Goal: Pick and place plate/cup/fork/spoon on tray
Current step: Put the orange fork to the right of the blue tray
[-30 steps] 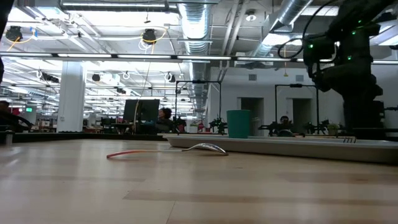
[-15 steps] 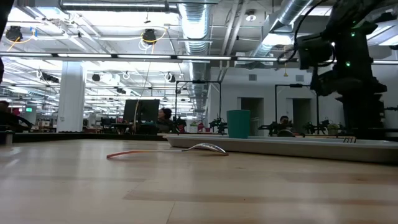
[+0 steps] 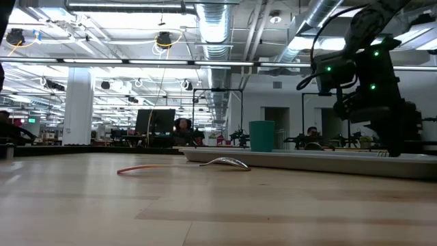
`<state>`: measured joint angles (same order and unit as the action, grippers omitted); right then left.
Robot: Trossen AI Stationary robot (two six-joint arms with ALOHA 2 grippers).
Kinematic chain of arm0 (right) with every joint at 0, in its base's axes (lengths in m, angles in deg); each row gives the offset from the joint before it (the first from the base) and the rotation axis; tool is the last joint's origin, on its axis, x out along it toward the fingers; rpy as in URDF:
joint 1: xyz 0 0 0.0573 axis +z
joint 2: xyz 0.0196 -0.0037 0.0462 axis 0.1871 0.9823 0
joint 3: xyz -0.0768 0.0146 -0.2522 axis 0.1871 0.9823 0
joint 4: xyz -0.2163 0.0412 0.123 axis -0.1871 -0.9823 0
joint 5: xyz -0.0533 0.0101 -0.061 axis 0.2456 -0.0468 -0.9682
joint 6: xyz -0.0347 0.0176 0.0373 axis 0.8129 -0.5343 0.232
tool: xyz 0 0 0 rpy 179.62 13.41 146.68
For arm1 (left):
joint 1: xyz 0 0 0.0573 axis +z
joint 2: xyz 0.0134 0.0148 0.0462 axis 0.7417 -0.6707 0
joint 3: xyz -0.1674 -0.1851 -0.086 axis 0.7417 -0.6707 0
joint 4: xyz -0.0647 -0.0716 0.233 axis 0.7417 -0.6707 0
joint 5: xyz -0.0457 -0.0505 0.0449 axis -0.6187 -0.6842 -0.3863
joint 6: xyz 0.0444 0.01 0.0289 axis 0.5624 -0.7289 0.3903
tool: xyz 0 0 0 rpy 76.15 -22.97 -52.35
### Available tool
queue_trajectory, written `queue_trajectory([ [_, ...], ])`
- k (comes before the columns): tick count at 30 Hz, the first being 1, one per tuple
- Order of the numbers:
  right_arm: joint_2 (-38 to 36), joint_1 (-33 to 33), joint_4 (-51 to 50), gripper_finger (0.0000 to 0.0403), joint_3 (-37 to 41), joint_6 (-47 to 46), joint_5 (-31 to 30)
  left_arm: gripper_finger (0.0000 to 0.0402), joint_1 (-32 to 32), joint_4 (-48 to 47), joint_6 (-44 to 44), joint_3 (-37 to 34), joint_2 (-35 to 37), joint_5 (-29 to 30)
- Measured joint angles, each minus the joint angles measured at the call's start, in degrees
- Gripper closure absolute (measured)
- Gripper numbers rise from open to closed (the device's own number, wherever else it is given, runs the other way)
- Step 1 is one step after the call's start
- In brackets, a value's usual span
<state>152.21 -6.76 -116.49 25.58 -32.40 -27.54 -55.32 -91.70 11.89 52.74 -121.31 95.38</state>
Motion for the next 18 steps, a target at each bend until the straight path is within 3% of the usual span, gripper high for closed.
queue_trajectory([
  [18,1.58,-2.55,4.46,0.0340,0.00,2.88,-0.13,0.0207,0.00,0.02,-0.08,0.00,0.00,-0.04],
])
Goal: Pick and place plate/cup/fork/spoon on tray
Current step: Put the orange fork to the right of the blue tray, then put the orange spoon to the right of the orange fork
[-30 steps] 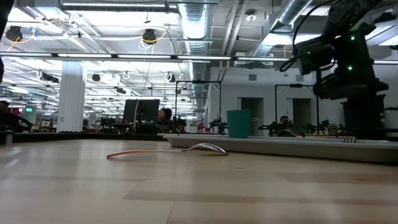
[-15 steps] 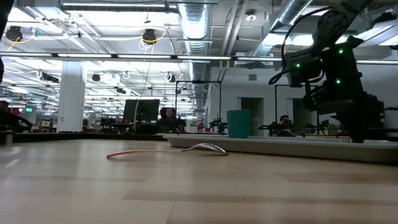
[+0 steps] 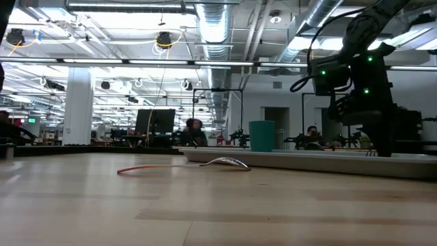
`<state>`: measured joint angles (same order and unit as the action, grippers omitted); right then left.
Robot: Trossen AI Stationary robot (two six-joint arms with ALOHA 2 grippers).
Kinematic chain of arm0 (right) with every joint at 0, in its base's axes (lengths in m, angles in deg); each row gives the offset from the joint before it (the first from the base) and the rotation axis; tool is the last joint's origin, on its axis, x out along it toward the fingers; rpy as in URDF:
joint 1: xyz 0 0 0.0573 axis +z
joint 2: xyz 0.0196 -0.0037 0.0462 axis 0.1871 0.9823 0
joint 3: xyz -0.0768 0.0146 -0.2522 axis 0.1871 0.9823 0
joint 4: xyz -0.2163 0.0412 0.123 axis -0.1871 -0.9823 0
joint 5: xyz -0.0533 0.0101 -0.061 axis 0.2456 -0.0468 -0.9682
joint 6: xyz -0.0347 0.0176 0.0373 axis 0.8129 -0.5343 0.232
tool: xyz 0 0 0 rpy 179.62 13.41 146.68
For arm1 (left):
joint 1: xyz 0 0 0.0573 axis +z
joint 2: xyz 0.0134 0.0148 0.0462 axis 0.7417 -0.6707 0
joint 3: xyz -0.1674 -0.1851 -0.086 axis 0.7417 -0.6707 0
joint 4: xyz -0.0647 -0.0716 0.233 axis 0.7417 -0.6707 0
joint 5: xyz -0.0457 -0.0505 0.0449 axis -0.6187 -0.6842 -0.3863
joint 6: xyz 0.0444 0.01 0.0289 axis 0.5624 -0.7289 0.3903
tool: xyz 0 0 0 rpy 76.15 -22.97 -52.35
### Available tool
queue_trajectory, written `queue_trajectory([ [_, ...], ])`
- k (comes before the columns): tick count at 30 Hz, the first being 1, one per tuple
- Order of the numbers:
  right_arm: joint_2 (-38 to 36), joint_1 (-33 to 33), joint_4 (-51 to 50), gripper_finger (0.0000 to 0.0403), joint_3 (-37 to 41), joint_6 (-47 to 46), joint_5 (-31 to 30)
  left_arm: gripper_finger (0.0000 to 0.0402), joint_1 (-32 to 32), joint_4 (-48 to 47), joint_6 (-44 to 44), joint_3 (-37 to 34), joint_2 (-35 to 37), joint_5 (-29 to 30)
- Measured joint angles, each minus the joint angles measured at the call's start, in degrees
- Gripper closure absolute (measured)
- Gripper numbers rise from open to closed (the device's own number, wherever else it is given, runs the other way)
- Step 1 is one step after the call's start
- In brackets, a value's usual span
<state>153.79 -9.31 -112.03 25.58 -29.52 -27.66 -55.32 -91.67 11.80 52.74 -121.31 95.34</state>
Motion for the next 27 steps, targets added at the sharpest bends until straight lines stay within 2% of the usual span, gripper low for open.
queue_trajectory([
  [9,-0.07,-1.90,-0.27,0.0340,-0.13,2.28,0.16,0.0207,0.00,0.00,-0.88,0.00,0.00,-0.02],
  [20,-0.15,-3.70,-6.01,0.0340,-6.88,4.73,-0.32,0.0207,-0.35,0.00,-1.86,0.00,0.00,-0.11],
  [24,-1.38,-0.83,-9.91,0.0340,-9.30,4.71,2.55,0.0207,-1.16,0.01,-1.93,0.00,0.00,-0.15],
  [27,-4.20,3.11,-6.92,0.0340,-10.91,3.78,7.78,0.0207,-2.24,0.00,-2.93,0.00,0.00,-0.19],
])
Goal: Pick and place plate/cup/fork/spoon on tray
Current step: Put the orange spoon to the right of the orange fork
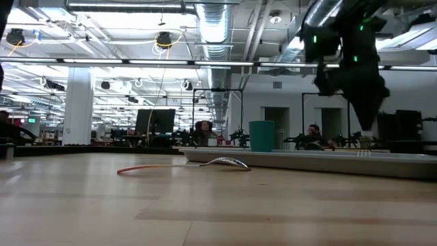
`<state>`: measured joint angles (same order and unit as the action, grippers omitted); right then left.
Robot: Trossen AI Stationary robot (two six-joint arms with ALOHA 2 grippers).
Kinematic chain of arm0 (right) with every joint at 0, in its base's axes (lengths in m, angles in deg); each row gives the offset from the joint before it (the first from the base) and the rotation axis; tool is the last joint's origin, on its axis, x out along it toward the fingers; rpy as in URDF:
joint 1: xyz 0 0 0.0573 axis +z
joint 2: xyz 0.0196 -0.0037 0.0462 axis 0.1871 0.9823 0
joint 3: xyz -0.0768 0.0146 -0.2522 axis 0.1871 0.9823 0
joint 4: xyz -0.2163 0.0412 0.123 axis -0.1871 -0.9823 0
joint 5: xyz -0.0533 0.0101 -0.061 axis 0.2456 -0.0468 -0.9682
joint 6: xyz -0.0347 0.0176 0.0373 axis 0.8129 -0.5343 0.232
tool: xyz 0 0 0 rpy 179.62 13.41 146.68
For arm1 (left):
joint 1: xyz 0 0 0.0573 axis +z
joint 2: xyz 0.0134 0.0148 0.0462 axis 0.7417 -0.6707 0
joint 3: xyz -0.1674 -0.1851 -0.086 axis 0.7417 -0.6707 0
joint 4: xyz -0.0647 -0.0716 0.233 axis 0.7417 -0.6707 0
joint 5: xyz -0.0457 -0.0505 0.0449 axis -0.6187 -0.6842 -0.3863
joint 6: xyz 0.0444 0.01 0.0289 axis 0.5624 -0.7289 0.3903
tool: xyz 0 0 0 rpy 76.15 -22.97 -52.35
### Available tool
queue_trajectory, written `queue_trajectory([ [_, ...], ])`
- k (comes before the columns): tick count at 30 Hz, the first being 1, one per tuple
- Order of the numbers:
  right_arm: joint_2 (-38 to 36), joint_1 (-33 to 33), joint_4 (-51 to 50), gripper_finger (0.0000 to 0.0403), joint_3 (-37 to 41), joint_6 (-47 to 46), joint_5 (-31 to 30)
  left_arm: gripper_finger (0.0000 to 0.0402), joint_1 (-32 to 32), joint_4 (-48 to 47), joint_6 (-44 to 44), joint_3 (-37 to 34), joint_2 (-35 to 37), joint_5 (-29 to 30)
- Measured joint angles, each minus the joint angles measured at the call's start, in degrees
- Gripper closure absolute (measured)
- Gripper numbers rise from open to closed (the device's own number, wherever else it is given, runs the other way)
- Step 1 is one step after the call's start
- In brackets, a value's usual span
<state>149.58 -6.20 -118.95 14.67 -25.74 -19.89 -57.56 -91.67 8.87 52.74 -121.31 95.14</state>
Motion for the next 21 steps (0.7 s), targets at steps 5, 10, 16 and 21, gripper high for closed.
queue_trajectory([
  [5,-4.73,10.73,20.96,0.0340,-0.94,0.80,8.68,0.0207,-3.91,-1.45,-1.50,0.00,0.00,-2.20],
  [10,-2.72,20.74,41.94,0.0328,-1.04,8.59,7.37,0.0207,-8.83,-3.94,-4.07,0.00,-0.02,-2.77],
  [16,8.93,24.20,46.82,0.0248,-7.39,19.79,7.02,0.0207,-12.71,-4.28,-8.54,0.00,-0.02,-2.66],
  [21,20.12,24.84,44.11,0.0178,-17.21,33.97,6.99,0.0207,-14.94,-4.56,-11.04,0.00,-0.02,-2.67],
])
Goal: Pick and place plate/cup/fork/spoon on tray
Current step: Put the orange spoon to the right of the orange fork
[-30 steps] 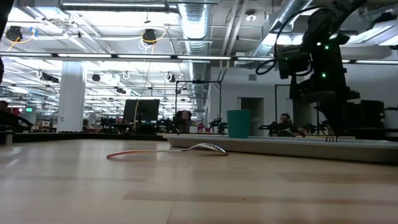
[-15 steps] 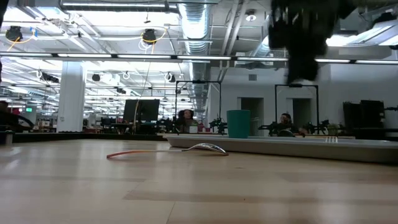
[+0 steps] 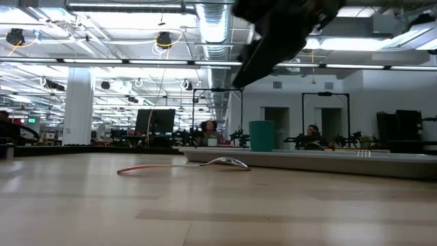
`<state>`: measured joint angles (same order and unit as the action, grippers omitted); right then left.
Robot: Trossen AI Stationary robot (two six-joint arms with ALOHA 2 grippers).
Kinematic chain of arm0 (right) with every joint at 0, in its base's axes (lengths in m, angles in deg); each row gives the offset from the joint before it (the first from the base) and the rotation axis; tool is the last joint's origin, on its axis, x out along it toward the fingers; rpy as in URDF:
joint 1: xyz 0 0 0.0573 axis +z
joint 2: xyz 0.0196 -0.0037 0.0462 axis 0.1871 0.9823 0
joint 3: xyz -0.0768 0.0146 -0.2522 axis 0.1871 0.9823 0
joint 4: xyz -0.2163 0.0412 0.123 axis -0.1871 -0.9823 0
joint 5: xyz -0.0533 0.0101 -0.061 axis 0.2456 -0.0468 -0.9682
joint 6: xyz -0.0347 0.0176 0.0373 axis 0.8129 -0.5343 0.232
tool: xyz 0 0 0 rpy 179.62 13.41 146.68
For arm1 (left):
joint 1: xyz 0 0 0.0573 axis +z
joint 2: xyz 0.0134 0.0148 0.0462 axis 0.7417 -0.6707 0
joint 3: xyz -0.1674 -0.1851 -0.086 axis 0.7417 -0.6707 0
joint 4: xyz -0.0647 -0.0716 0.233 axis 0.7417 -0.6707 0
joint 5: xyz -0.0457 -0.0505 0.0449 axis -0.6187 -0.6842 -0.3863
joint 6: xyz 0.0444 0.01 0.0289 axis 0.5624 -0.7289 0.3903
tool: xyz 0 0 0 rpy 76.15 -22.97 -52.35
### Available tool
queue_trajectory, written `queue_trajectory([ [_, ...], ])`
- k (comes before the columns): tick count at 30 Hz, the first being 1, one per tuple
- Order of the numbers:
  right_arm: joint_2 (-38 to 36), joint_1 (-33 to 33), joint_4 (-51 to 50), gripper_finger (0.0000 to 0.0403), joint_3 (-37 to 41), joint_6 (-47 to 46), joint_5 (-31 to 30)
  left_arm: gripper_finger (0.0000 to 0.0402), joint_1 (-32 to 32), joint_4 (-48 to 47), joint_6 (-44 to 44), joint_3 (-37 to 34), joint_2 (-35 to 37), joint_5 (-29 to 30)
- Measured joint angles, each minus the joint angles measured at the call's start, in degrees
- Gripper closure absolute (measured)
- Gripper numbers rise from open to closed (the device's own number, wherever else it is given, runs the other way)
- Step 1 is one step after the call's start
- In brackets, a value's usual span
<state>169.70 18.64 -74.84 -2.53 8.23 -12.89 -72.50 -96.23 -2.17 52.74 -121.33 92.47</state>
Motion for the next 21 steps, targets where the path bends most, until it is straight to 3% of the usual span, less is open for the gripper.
queue_trajectory([
  [9,12.87,-1.02,-14.65,0.0178,-13.52,7.42,0.62,0.0207,-3.15,-4.32,-4.93,0.00,0.00,3.20],
  [12,12.24,-1.66,-20.62,0.0188,-14.53,7.65,5.37,0.0207,-4.52,-8.27,-8.41,-0.14,0.00,4.62],
  [17,9.65,-2.08,-20.74,0.0206,-14.55,8.31,4.53,0.0207,-6.69,-7.53,-8.53,-1.89,0.23,9.10],
  [21,8.55,-2.02,-26.15,0.0218,-14.51,8.23,5.90,0.0207,-6.57,-7.90,-8.23,-5.32,0.38,8.83],
])
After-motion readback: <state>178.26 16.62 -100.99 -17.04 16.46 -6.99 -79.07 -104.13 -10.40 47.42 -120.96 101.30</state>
